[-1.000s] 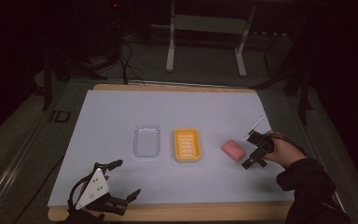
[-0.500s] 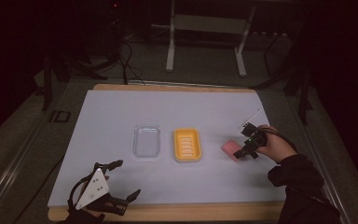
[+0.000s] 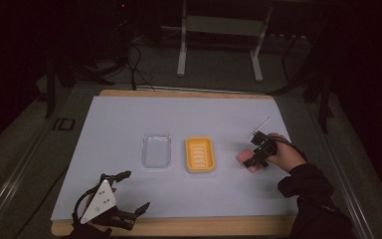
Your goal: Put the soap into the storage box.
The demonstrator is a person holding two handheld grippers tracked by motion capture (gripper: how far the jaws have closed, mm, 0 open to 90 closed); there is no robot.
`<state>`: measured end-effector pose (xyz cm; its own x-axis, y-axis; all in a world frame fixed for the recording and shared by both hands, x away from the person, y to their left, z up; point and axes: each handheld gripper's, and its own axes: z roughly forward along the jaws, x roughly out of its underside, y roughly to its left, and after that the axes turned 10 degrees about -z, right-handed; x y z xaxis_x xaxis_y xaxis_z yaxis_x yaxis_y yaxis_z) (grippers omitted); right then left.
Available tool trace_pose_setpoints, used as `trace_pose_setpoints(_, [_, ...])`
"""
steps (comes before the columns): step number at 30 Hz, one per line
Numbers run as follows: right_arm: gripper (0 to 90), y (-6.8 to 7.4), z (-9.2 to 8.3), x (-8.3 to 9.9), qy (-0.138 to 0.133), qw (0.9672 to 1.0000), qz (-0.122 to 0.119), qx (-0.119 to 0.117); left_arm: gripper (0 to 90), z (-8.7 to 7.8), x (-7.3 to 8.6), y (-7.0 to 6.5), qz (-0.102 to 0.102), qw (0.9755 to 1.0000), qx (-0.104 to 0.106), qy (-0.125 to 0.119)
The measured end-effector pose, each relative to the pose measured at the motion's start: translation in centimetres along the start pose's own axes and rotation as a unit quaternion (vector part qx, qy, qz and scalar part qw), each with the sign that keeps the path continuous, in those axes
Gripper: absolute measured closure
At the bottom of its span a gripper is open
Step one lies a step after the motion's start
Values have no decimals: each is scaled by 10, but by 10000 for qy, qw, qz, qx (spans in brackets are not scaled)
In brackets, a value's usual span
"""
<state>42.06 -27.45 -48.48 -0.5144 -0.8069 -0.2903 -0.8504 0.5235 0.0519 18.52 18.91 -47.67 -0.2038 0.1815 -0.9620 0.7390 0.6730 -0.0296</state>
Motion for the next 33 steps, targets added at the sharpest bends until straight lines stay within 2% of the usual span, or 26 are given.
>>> trace_pose_setpoints(2, [220, -1, 3, -1, 33, 10000, 49, 31, 6, 0, 0, 0, 5, 10000, 1, -3])
trace_pose_setpoints(6, [238, -3, 8, -1, 107, 9999, -1, 95, 6, -1, 0, 0, 3, 10000, 1, -2])
trace_pose_setpoints(13, [268, -3, 17, -3, 223, 9997, 51, 70, 6, 0, 0, 0, 6, 10000, 15, 19])
trace_pose_setpoints(17, [278, 0, 19, -5, 333, 9993, -22, 172, 6, 0, 1, 0, 20, 10000, 12, 33])
trace_pose_setpoints(19, [310, 4, 20, -7, 436, 9984, -114, 350, 6, 0, 1, -1, 33, 10000, 10, 41])
trace_pose_setpoints(20, [356, 6, 20, -9, 506, 9977, -135, 441, 6, 0, 1, -1, 33, 10000, 10, 47])
trace_pose_setpoints(23, [377, 9, 19, -11, 579, 9969, 125, 519, 6, 1, 1, -1, 49, 10000, 6, 66])
trace_pose_setpoints(24, [377, 9, 19, -11, 585, 9964, 304, 528, 6, 1, 1, -1, 46, 10000, 2, 62])
trace_pose_setpoints(25, [377, 9, 19, -11, 585, 9964, 304, 528, 6, 1, 1, -1, 46, 10000, 2, 62])
trace_pose_setpoints(26, [378, 9, 19, -11, 541, 9961, 455, 525, 6, 1, 1, -1, 33, 10000, -3, 48])
trace_pose_setpoints(27, [378, 8, 17, -12, 598, 9933, 887, 436, 6, 1, 1, 0, 35, 10000, -9, 52])
trace_pose_setpoints(29, [378, 9, 14, -12, 530, 9906, 1159, 503, 6, 1, 1, 0, 37, 10000, -15, 53])
trace_pose_setpoints(31, [378, 9, 12, -12, 534, 9893, 1241, 554, 6, 1, 1, 0, 47, 10000, -8, 63])
trace_pose_setpoints(32, [378, 11, 10, -11, 513, 9868, 1363, 705, 6, 1, 1, -1, 55, 10000, -4, 65])
trace_pose_setpoints(33, [378, 13, 8, -12, 549, 9827, 1536, 882, 6, 1, 1, -1, 60, 10000, -5, 67])
